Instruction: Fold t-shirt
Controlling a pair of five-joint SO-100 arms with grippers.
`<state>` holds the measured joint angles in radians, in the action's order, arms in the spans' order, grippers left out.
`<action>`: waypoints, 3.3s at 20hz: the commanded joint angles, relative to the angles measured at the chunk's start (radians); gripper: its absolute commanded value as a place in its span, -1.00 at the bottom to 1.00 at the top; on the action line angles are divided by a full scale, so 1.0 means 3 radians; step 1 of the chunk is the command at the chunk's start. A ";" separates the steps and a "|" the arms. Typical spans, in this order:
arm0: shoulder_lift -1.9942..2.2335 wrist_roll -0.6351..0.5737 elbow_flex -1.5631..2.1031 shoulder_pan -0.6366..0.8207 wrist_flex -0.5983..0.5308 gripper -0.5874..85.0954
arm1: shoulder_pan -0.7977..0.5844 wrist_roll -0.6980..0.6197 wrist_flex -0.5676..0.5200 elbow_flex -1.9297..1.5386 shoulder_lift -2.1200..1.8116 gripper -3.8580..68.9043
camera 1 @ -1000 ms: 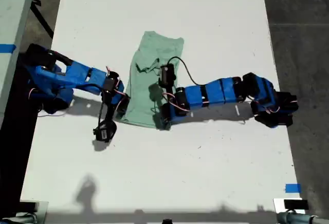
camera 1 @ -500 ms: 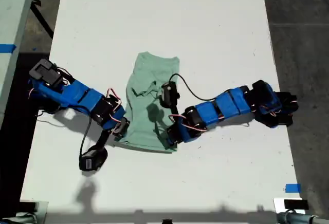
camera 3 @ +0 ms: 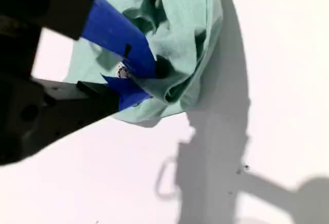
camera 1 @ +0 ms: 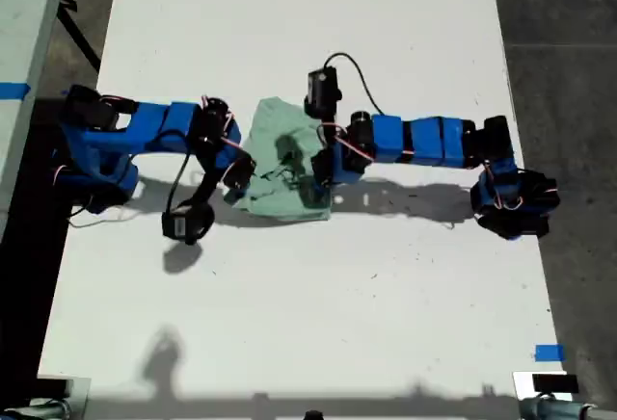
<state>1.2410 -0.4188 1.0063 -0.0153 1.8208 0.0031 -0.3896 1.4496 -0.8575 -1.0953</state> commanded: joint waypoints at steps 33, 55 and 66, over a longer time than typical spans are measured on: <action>0.3467 -0.0787 0.2429 0.2066 -0.0987 -0.75 | -0.2132 -0.0701 0.0220 -0.2848 -0.3871 -0.34; 0.7240 0.1002 0.6750 0.0772 -0.1549 -0.99 | -0.0450 0.0716 -0.1718 -0.6013 -0.6039 -0.93; 0.7123 0.0987 0.6770 0.0803 -0.1606 -0.99 | -0.0522 -0.0486 -0.2050 -0.1708 -0.1258 -0.93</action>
<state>3.3824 -0.1289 3.0373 0.2148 1.3560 -0.1657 -0.4985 0.8130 -1.6506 -1.6322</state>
